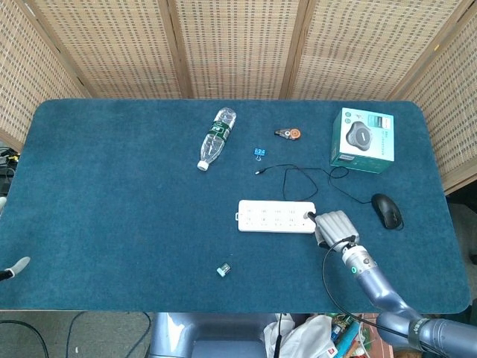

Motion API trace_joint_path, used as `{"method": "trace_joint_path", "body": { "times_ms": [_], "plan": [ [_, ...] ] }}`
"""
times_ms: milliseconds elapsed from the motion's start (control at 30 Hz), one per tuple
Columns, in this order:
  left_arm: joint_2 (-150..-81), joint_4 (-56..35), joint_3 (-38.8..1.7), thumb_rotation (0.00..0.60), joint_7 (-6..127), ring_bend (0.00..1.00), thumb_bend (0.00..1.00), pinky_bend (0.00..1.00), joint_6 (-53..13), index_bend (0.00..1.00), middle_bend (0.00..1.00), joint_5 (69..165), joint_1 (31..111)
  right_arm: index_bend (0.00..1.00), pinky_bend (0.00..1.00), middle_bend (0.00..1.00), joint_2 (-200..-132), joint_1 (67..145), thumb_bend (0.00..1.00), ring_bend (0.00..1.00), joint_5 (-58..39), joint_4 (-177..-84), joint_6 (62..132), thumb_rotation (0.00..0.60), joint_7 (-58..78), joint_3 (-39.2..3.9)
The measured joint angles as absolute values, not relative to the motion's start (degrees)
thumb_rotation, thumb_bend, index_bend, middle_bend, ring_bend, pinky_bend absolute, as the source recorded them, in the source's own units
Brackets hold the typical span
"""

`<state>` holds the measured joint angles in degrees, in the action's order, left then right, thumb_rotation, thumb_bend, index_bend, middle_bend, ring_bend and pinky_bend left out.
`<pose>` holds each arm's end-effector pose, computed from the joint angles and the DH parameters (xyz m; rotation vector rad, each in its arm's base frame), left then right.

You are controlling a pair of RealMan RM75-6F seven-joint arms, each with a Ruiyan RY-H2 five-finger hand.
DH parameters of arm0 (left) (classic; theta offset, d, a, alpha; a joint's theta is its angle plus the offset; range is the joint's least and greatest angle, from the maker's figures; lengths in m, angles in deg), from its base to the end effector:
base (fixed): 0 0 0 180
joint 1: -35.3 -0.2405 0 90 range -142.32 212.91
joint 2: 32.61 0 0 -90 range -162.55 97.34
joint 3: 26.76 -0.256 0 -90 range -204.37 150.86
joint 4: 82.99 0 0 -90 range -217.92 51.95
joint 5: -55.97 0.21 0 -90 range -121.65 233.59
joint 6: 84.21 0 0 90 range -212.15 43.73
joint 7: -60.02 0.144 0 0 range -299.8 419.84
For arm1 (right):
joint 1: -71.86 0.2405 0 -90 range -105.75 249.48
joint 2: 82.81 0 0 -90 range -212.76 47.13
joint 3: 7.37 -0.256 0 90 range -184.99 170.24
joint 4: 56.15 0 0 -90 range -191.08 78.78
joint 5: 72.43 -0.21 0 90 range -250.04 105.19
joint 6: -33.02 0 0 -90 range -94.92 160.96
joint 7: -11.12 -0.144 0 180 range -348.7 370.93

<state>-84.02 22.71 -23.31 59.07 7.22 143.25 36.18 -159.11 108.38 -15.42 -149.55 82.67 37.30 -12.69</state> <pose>-0.2786 0.1599 0.2197 -1.3010 -0.8616 -0.9681 -0.2174 -0.3104 0.0230 1.8972 -1.0231 0.5969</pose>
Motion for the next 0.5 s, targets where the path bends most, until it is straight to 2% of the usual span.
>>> {"method": "trace_joint_path", "body": {
  "times_ms": [500],
  "plan": [
    [-83.8,22.7,-23.4,0.600,58.5,0.00,0.00,0.00,7.4,0.00,0.00,143.4,36.1,0.23,1.00,0.86,-160.8,111.0,0.82,0.91,-21.1,-149.2,83.7,0.600,42.1,-11.8]
  ]
}}
